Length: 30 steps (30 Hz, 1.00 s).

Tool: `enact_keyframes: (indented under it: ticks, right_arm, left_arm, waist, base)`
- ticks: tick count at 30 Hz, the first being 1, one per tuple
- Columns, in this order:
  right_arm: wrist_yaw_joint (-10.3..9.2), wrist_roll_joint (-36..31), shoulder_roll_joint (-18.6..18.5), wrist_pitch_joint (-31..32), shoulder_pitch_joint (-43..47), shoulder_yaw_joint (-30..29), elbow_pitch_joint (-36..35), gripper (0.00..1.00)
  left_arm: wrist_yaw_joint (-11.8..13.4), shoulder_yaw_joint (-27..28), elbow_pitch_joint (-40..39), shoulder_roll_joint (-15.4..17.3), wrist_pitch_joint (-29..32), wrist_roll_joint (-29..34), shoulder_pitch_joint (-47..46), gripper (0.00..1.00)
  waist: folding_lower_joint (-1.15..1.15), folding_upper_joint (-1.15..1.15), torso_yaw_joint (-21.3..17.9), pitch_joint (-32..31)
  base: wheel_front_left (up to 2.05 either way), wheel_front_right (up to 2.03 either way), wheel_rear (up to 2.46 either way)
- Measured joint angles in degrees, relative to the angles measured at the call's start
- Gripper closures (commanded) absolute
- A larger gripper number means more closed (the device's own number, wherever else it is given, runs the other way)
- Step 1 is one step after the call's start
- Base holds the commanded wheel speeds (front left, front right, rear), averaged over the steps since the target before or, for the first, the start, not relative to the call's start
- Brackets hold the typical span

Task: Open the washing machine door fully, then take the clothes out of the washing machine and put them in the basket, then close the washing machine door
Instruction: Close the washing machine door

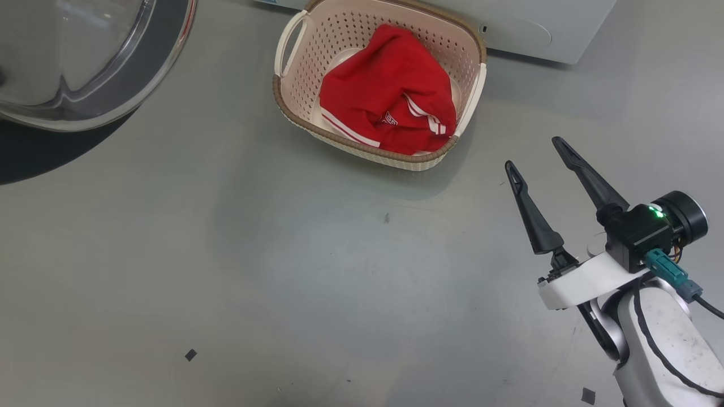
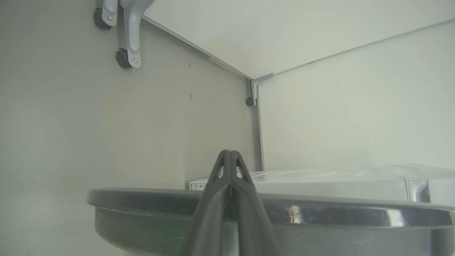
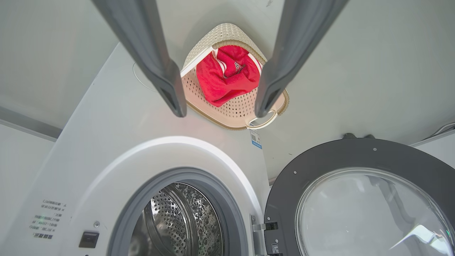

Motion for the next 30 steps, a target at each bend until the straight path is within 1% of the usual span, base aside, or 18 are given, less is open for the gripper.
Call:
enact_keyframes:
  ticks: [2,8,17,22,25,30]
  right_arm:
    - [0.00,0.0,0.0,0.0,0.0,0.1,0.1,0.00]
    - [0.00,0.1,0.2,0.0,0.0,0.5,0.4,0.00]
    - [0.01,0.1,0.2,0.0,0.3,1.1,0.9,0.00]
    - [0.01,0.1,0.2,0.0,0.4,1.2,0.9,0.00]
    - [0.01,0.1,0.2,0.0,0.4,1.3,1.0,0.00]
    - [0.01,0.1,0.3,0.0,0.4,1.3,1.1,0.00]
  left_arm:
    - [-0.9,-0.4,0.6,0.0,2.2,-0.4,0.1,1.00]
    - [-2.0,-2.3,1.1,0.4,4.2,0.3,0.7,1.00]
    - [-3.5,-1.6,1.9,0.0,8.2,-1.5,0.8,1.00]
    - [-5.0,-1.7,2.0,-0.9,12.0,-3.7,0.7,1.00]
    - [-5.0,-1.8,2.4,-1.7,13.6,-3.9,0.7,1.00]
    - [-5.5,-2.2,2.7,-1.7,15.7,-3.9,1.0,1.00]
  waist:
    - [0.00,0.00,0.4,-0.4]
    - [0.00,0.00,0.8,-1.1]
    - [0.00,0.00,1.2,-1.8]
    - [0.00,0.00,1.2,-1.9]
    - [0.00,0.00,1.2,-2.0]
    - [0.00,0.00,1.3,-2.1]
  base:
    - [0.00,0.00,0.00]
    - [0.00,0.00,0.00]
    - [0.00,0.00,0.00]
    - [0.00,0.00,0.00]
    - [0.00,0.00,0.00]
    - [0.00,0.00,0.00]
